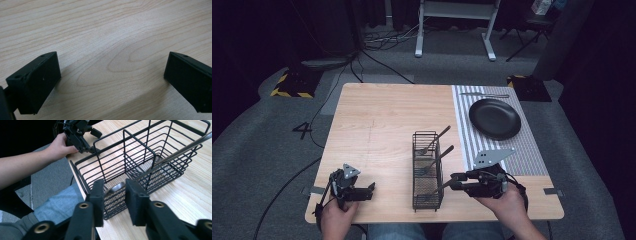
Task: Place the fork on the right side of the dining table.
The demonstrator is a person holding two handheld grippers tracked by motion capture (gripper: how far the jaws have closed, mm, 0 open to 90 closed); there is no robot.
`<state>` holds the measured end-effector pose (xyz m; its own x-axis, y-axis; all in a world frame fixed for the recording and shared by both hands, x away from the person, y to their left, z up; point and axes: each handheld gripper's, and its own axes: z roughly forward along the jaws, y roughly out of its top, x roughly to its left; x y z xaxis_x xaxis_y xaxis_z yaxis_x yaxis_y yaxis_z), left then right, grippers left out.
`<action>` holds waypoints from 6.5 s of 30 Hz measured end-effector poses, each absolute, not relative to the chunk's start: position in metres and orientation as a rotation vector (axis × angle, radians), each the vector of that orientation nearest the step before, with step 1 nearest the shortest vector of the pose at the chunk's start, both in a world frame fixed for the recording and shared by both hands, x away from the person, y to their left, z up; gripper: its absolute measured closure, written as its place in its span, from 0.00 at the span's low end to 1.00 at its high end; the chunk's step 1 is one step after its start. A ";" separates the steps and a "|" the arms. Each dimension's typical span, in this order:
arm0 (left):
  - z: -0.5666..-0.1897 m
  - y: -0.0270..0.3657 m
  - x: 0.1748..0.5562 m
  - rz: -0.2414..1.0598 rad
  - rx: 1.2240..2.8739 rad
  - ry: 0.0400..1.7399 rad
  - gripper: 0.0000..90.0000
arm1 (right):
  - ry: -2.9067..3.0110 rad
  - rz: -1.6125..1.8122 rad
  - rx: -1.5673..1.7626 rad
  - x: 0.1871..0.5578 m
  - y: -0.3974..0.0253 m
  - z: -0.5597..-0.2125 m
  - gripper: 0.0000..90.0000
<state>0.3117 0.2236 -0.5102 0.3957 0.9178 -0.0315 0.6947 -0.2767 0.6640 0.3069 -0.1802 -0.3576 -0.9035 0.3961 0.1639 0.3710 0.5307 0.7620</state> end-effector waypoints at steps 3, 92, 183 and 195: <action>-0.510 0.224 0.312 0.485 2.059 1.373 0.01 | 2.730 1.355 0.688 0.307 -0.180 -0.357 0.86; -0.510 0.223 0.319 0.483 2.068 1.360 0.01 | 2.405 1.540 0.850 0.330 -0.248 -0.242 0.96; -0.510 0.223 0.319 0.481 2.071 1.359 0.01 | 2.210 1.285 1.479 0.420 -0.347 -0.355 0.96; -0.510 0.223 0.319 0.481 2.070 1.359 0.01 | 2.174 1.273 1.531 0.426 -0.349 -0.365 0.96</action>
<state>0.3187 0.2233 -0.5099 0.4071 0.9129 -0.0285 0.6918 -0.2879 0.6622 0.4262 -0.3486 -0.3649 -0.4470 0.8418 0.3026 0.6760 0.0963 0.7306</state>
